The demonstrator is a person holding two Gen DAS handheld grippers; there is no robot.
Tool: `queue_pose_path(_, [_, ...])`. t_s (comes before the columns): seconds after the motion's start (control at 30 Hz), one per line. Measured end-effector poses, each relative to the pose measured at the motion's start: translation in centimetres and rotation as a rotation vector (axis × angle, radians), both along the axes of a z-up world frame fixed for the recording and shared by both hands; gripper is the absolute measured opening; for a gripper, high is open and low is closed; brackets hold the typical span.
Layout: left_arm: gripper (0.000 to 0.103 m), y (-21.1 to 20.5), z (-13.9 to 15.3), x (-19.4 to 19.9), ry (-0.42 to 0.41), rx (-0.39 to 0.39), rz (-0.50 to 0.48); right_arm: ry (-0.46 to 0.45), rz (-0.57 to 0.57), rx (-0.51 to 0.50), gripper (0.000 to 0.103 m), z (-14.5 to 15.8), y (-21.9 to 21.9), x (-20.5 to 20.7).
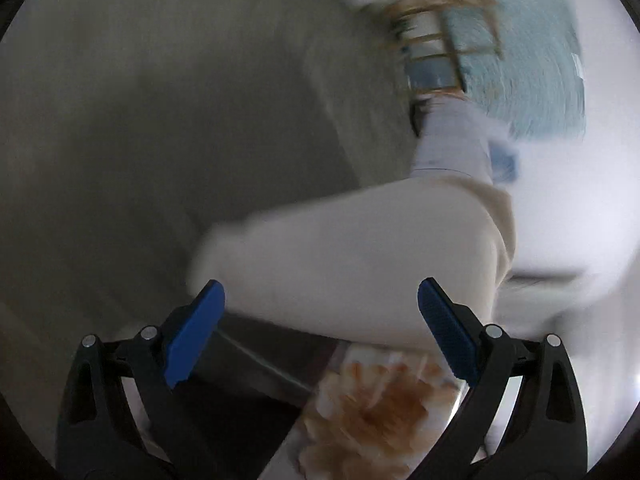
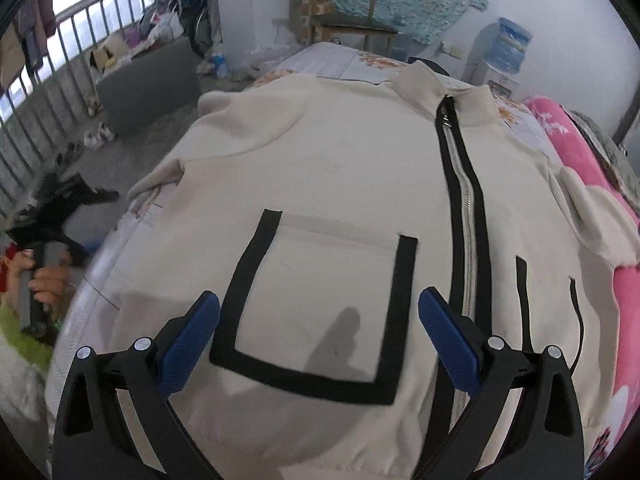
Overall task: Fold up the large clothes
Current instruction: 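Grasp the jacket sleeve with the left tool and lift it up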
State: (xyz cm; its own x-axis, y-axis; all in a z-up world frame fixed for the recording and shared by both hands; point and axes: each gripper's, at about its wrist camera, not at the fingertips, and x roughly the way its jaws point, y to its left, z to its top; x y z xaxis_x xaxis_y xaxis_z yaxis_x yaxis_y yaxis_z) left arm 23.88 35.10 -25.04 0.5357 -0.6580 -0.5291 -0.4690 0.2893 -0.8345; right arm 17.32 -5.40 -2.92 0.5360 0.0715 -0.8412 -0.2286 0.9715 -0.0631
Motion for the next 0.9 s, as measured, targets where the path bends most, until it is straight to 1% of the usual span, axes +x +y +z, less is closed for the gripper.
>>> queue_pose_path(0.03, [0.094,0.0,-3.6,0.0,0.028,-0.140,0.020,0.005,0.002,-0.015,0.097,-0.2,0.3,0.2])
queue_pose_path(0.07, [0.094,-0.2,-5.8,-0.3,0.053,-0.223,0.038,0.012,-0.001,-0.031,0.097,-0.5,0.6,0.3])
queue_pose_path(0.1, [0.094,-0.8,-8.8,-1.0,0.075,-0.350,0.076,0.020,-0.002,-0.039,0.097,-0.6,0.6,0.4])
queue_pose_path(0.17, [0.094,-2.4,-12.5,-2.5,0.058,-0.528,0.129,0.028,-0.008,-0.067,0.097,-0.8,0.8,0.7])
queue_pose_path(0.2, [0.094,-3.2,-13.4,-3.2,0.045,-0.577,0.152,0.028,-0.010,-0.080,0.097,-1.0,0.9,0.9])
queue_pose_path(0.23, [0.094,-4.4,-14.9,-3.9,0.034,-0.646,0.183,0.029,-0.010,-0.093,0.097,-1.1,1.0,1.0])
queue_pose_path(0.3, [0.094,-7.0,-17.1,-4.4,0.028,-0.705,0.218,0.029,-0.010,-0.112,0.097,-1.3,1.2,1.3])
queue_pose_path(0.33, [0.094,-7.9,-18.3,-4.3,0.031,-0.731,0.242,0.030,-0.010,-0.121,0.097,-1.4,1.3,1.4])
queue_pose_path(0.37, [0.094,-8.3,-18.9,-4.4,0.033,-0.750,0.258,0.032,-0.011,-0.129,0.097,-1.5,1.3,1.4])
queue_pose_path(0.4, [0.094,-9.3,-20.1,-3.8,0.025,-0.786,0.280,0.036,-0.011,-0.138,0.097,-1.6,1.4,1.3])
queue_pose_path(0.43, [0.094,-9.4,-20.0,-3.2,0.017,-0.794,0.286,0.039,-0.012,-0.144,0.097,-1.7,1.4,1.2])
queue_pose_path(0.47, [0.094,-10.1,-20.8,-2.6,0.018,-0.790,0.303,0.040,-0.015,-0.147,0.097,-1.7,1.4,1.3])
queue_pose_path(0.53, [0.093,-10.3,-20.9,-2.1,0.040,-0.807,0.329,0.039,-0.025,-0.142,0.097,-1.4,1.2,1.0])
queue_pose_path(0.57, [0.090,-10.4,-21.2,-1.7,0.046,-0.808,0.339,0.035,-0.033,-0.139,0.097,-1.2,1.1,0.9])
queue_pose_path(0.6, [0.077,-10.3,-21.2,-1.5,0.053,-0.795,0.340,0.031,-0.039,-0.138,0.097,-1.0,0.9,0.9])
queue_pose_path(0.63, [0.066,-10.2,-21.1,-1.0,0.060,-0.783,0.333,0.025,-0.045,-0.135,0.097,-0.8,0.8,0.8])
queue_pose_path(0.67, [0.062,-9.4,-20.8,-0.5,0.061,-0.779,0.325,0.019,-0.051,-0.134,0.097,-0.7,0.7,0.7])
queue_pose_path(0.7, [0.051,-8.7,-20.4,-0.1,0.063,-0.757,0.307,0.014,-0.055,-0.132,0.097,-0.5,0.6,0.7])
queue_pose_path(0.73, [0.039,-8.2,-20.0,0.3,0.063,-0.729,0.292,0.008,-0.058,-0.129,0.097,-0.4,0.5,0.5])
queue_pose_path(0.77, [0.033,-7.2,-19.6,0.3,0.060,-0.706,0.282,-0.001,-0.059,-0.125,0.097,-0.1,0.3,0.3])
queue_pose_path(0.83, [0.015,-4.8,-17.9,1.0,0.059,-0.624,0.258,-0.012,-0.061,-0.117,0.097,0.2,0.0,0.1])
queue_pose_path(0.9, [0.014,-1.8,-14.8,2.0,0.056,-0.473,0.228,-0.030,-0.065,-0.096,0.097,0.8,-0.4,-0.3])
